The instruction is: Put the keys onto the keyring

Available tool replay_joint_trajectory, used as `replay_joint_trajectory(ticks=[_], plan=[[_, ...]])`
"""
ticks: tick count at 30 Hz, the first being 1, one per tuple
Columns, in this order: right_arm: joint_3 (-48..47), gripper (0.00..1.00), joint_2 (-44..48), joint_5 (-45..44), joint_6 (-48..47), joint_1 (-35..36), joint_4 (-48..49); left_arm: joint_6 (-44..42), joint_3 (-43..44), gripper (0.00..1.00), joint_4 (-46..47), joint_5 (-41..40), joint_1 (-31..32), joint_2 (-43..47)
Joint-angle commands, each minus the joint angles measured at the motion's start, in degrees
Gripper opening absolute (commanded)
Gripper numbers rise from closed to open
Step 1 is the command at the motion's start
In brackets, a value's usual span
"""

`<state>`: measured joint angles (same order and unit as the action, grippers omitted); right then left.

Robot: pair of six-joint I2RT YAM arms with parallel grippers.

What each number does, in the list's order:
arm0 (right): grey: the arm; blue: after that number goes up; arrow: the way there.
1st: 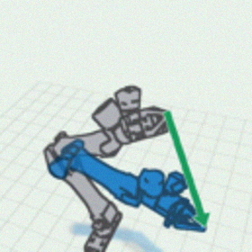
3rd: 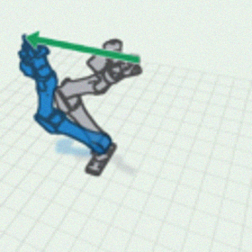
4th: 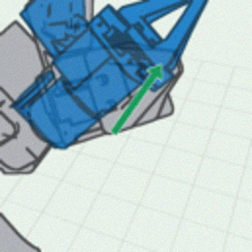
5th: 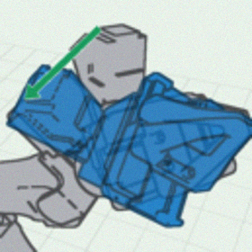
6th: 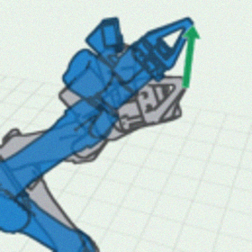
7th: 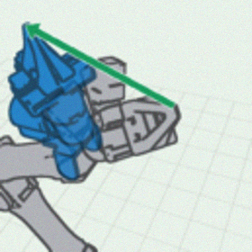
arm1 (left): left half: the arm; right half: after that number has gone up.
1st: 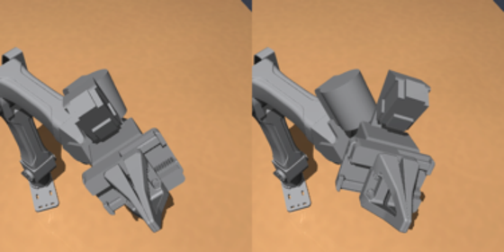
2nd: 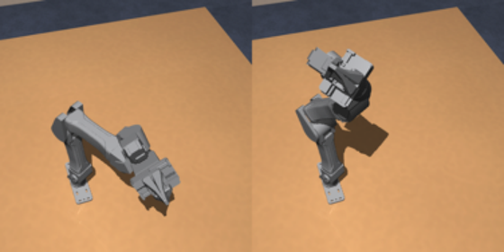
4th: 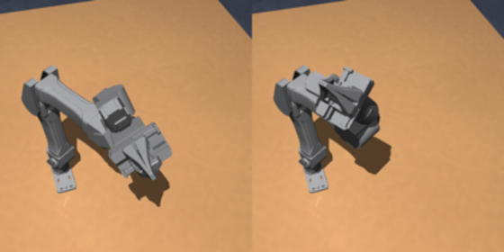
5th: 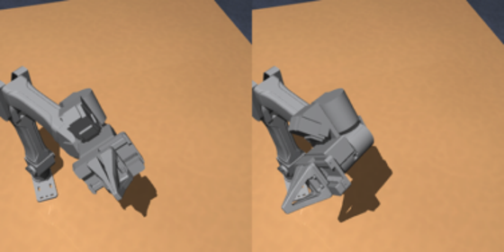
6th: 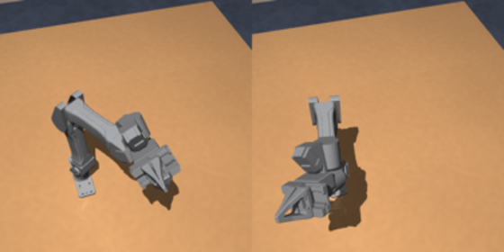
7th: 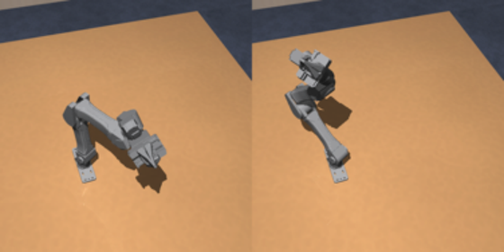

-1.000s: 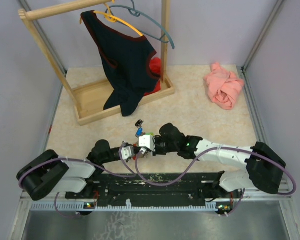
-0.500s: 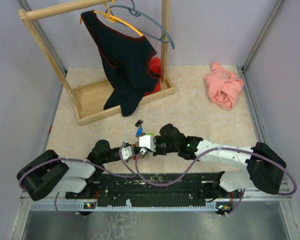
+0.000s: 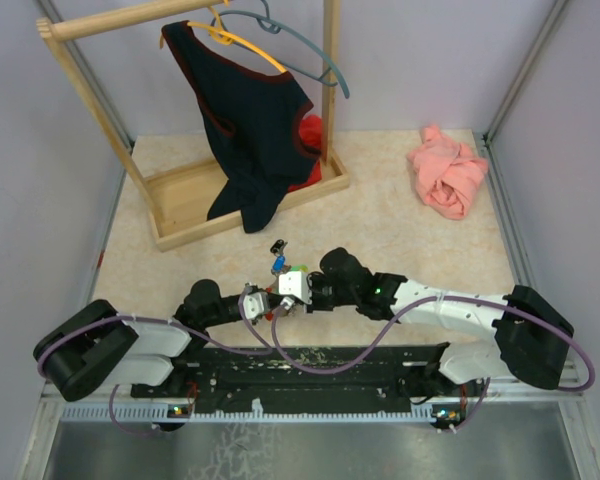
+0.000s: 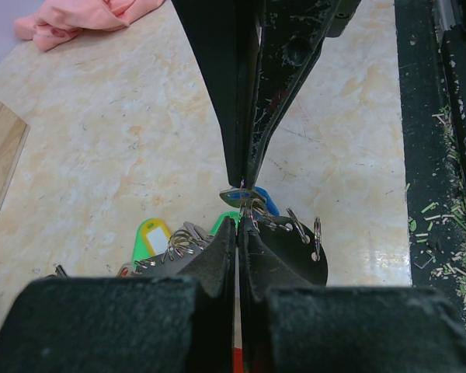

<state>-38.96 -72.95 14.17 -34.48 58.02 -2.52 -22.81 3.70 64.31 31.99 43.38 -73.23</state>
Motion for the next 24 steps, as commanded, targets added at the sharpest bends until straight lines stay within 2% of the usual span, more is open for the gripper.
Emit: replay_joint_trajectory(ticks=[1, 24], plan=[[0.20, 0.00, 1.95, 1.16, 0.30, 0.69, 3.55, 0.06, 0.41, 0.01, 1.87, 1.41, 0.22, 0.41], [-0.74, 0.00, 0.79, 2.54, 0.94, 1.14, 2.99, 0.26, 0.42, 0.01, 1.87, 1.41, 0.22, 0.36]])
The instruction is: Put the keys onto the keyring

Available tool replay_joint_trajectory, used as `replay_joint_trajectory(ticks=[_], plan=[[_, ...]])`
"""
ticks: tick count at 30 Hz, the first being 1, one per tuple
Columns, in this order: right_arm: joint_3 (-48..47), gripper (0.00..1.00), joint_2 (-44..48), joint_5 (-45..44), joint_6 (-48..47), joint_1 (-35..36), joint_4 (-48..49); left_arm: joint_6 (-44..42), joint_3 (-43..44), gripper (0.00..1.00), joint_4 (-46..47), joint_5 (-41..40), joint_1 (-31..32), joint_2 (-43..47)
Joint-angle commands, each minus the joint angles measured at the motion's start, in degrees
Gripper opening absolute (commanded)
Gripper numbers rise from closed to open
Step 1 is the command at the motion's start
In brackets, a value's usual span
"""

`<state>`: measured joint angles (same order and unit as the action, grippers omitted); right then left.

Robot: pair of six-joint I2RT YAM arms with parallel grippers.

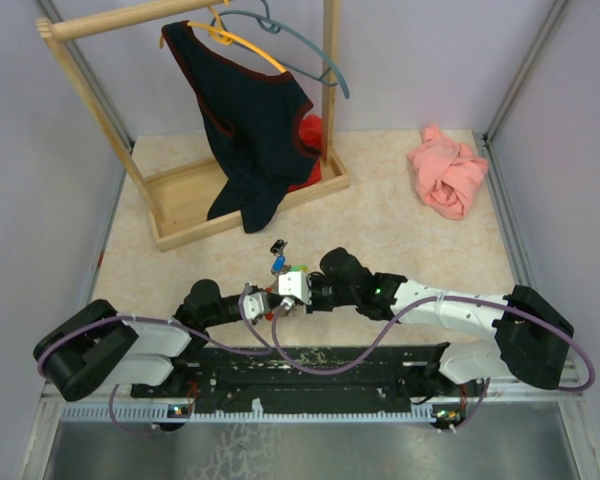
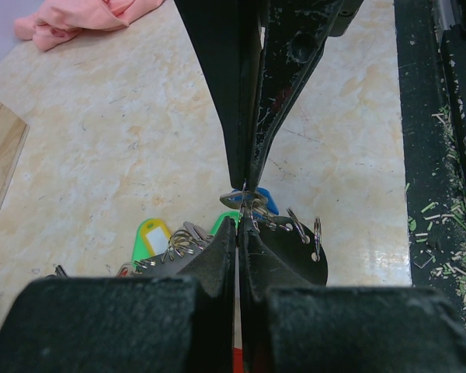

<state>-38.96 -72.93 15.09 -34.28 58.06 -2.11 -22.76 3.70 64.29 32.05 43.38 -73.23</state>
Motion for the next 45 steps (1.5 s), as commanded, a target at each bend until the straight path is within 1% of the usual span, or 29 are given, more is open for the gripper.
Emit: replay_joint_trajectory(ticks=[1, 18, 45], plan=[[-0.76, 0.00, 0.77, 1.69, 0.75, 1.10, 2.49, 0.16, 0.36, 0.01, 1.89, 1.37, 0.22, 0.33], [-0.50, 0.00, 1.95, 0.09, 0.70, 1.20, 1.40, 0.17, 0.38, 0.01, 1.67, 1.43, 0.22, 0.52], [-0.94, 0.00, -0.38, 3.99, 0.62, 1.25, 4.42, 0.70, 0.69, 0.01, 2.10, 4.05, 0.21, -0.01]])
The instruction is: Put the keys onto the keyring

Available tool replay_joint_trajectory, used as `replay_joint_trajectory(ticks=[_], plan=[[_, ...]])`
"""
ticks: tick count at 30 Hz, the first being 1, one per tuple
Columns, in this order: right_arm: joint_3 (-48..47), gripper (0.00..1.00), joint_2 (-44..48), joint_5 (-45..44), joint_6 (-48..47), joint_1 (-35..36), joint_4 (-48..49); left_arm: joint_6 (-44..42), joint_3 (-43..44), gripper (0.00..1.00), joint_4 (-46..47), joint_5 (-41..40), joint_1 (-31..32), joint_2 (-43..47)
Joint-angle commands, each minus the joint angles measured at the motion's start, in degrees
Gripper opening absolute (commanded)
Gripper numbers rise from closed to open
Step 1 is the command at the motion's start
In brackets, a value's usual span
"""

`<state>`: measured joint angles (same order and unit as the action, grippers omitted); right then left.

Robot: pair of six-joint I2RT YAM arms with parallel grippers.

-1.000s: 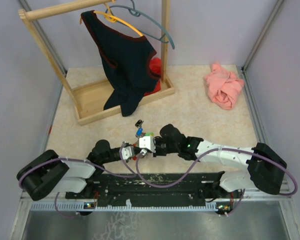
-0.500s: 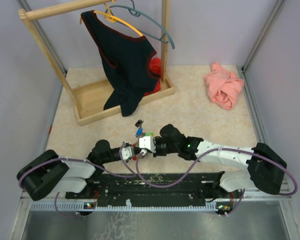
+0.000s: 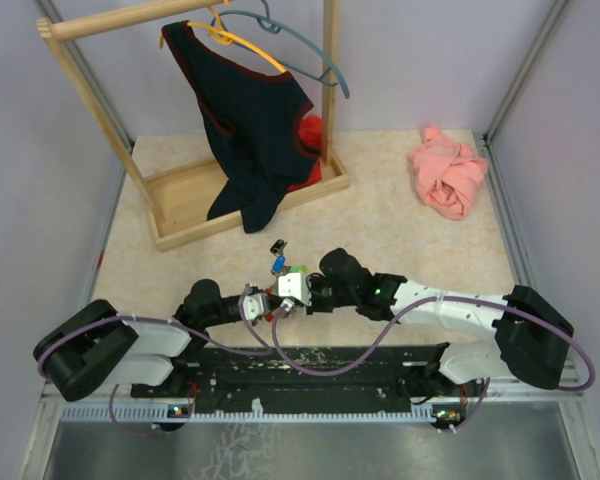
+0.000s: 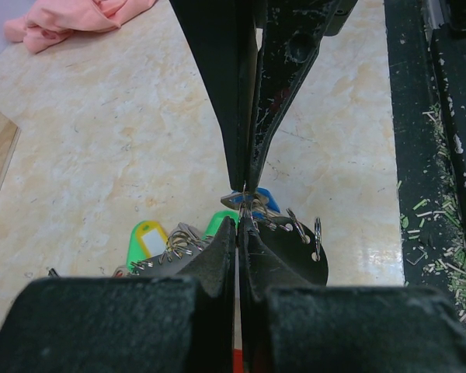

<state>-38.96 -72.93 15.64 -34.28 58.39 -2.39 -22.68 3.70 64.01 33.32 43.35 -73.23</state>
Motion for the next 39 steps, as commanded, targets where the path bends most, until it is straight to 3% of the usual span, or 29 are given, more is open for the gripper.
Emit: replay_joint_trajectory(ticks=[1, 39], plan=[[-0.80, 0.00, -0.38, 3.71, 0.69, 0.90, 5.09, 0.69, 0.61, 0.01, 2.47, 2.80, 0.23, 0.01], [4.87, 0.00, -1.23, 6.04, 5.40, 0.16, 17.20, 5.67, -2.56, 0.01, 12.19, 0.35, 0.23, -0.73]])
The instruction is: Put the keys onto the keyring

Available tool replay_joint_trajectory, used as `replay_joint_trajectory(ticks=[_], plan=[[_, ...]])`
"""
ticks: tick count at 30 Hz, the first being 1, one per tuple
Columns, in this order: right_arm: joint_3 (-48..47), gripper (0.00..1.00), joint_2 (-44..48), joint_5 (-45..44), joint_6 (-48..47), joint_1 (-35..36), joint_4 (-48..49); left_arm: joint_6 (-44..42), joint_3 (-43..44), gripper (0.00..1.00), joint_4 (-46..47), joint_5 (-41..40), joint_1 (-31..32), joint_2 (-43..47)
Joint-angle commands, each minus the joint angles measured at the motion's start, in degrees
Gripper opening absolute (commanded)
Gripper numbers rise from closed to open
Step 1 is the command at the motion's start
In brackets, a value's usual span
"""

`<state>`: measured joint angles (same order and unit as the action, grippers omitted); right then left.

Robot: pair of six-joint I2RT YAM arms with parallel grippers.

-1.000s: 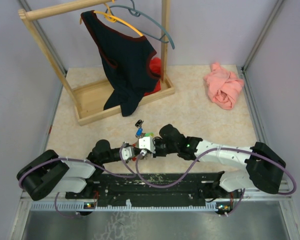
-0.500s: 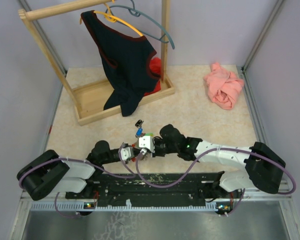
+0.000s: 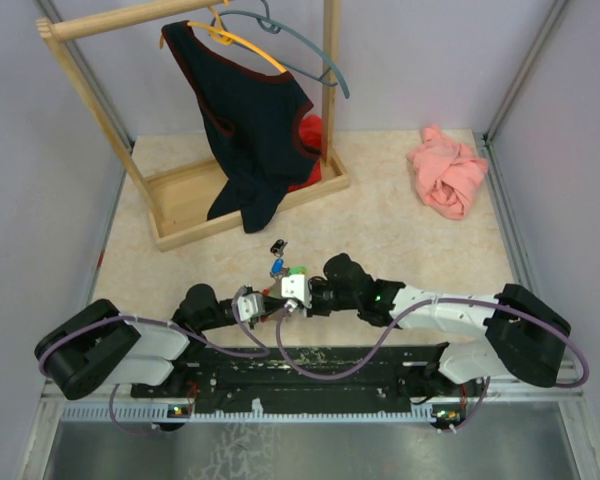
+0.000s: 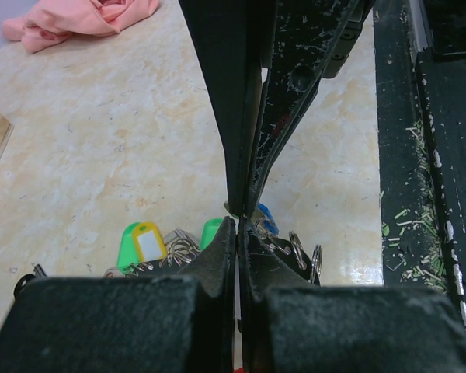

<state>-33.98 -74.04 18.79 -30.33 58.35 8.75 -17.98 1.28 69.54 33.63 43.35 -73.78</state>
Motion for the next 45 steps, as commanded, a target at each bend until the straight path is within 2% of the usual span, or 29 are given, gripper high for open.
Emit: replay_joint_trajectory(ticks=[1, 9, 17, 23, 32, 39, 43, 45], plan=[[-0.32, 0.00, 0.09, 1.78, 1.54, 0.05, 5.05, 0.93, -0.13, 0.01, 6.66, -0.56, 0.24, -0.21], [0.15, 0.00, 5.26, -8.00, 9.25, -1.44, -1.04, 1.31, -0.59, 0.01, 7.62, -4.46, 0.24, -0.30], [-4.83, 0.00, 1.07, -25.01, 26.61, -2.45, -10.87, 4.24, -2.20, 0.01, 14.92, -6.91, 0.23, -3.22], [-5.98, 0.00, -3.24, -33.46, 34.44, -4.70, -9.78, 5.39, -2.76, 0.01, 20.82, -6.79, 0.24, -6.88], [-8.11, 0.00, -13.34, -38.89, 36.17, -8.32, 0.43, 5.85, -3.23, 0.01, 23.54, -7.00, 0.24, -8.40], [-9.37, 0.00, -19.28, -38.23, 36.75, -9.54, 5.08, 5.84, -3.18, 0.01, 23.67, -6.95, 0.24, -8.72], [-9.16, 0.00, -19.57, -37.64, 37.22, -9.81, 5.31, 5.91, -3.17, 0.01, 24.05, -6.75, 0.24, -8.97], [-8.99, 0.09, -18.48, -37.43, 37.38, -9.90, 4.92, 6.02, -3.21, 0.01, 23.99, -6.85, 0.24, -8.85]])
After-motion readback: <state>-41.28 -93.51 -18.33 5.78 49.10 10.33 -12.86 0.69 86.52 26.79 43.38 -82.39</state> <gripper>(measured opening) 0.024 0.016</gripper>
